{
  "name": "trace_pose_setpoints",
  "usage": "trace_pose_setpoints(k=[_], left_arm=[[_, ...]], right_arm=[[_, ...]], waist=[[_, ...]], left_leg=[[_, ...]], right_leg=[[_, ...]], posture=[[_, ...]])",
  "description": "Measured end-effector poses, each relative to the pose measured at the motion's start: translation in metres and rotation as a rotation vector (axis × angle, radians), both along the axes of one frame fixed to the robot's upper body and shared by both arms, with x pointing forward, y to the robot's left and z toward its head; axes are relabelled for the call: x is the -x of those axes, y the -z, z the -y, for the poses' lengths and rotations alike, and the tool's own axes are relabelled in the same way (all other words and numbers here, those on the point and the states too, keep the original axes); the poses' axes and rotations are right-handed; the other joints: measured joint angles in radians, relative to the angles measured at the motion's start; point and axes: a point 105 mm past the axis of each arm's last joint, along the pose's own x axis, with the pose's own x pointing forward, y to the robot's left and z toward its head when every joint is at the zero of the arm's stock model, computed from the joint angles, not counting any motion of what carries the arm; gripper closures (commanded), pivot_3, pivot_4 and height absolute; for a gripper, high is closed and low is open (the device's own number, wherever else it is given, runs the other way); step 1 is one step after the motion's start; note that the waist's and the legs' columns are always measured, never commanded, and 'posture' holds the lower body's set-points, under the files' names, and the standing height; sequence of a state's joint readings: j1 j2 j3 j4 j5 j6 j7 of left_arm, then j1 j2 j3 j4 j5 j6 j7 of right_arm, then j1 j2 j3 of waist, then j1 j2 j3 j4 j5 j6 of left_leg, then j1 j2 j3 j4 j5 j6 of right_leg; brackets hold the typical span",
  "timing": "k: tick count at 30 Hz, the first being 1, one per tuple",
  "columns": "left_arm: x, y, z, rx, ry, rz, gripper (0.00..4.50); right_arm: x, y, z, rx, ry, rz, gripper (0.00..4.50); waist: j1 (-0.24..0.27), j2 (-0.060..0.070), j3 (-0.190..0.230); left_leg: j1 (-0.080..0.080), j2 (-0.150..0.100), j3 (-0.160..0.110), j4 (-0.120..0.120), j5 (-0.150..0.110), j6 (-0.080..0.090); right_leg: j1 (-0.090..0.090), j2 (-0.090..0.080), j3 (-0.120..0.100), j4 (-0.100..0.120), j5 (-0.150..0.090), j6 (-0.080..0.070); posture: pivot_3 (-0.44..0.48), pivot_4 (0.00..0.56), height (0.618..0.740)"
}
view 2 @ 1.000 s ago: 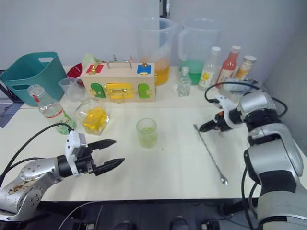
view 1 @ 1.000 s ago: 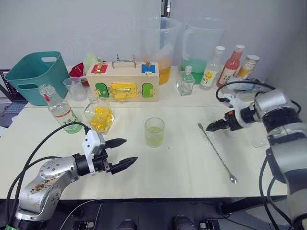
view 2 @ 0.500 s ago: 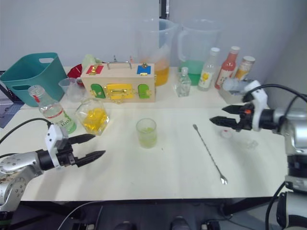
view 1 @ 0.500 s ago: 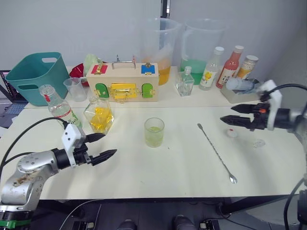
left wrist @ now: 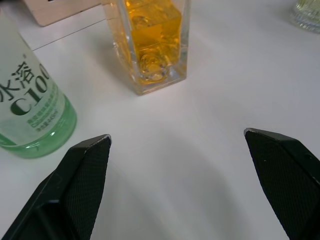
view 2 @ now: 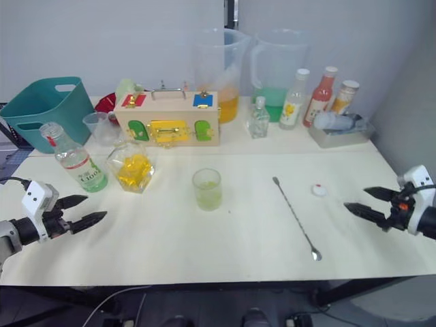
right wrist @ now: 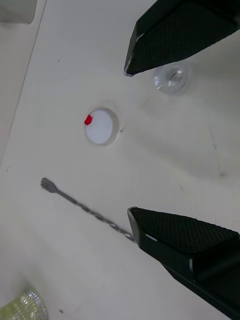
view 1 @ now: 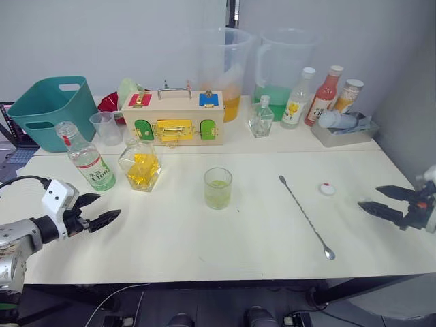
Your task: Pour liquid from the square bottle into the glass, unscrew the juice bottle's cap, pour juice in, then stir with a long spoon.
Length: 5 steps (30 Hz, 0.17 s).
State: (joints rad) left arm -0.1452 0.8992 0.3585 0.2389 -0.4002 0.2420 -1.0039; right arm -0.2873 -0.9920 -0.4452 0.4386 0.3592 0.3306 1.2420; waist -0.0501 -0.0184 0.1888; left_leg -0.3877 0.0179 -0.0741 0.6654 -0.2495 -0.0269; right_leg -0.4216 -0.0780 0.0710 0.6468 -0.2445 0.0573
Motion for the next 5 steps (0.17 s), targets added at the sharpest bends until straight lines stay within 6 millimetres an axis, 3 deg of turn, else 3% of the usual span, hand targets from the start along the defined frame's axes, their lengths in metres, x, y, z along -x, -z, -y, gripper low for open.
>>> trace_pose_setpoints(k=[5], left_arm=[[0.0027, 0.0029, 0.0, -0.007, 0.028, -0.01, 0.0]], right_arm=[[0.0007, 0.0052, 0.0101, 0.03, 0.022, 0.04, 0.05]], waist=[[0.002, 0.0, 0.0]], left_leg=[[0.0, 0.0, 0.0, 0.0, 0.0, 0.0]], right_leg=[[0.0, 0.0, 0.0, 0.0, 0.0, 0.0]], posture=[[0.0, 0.15, 0.731]])
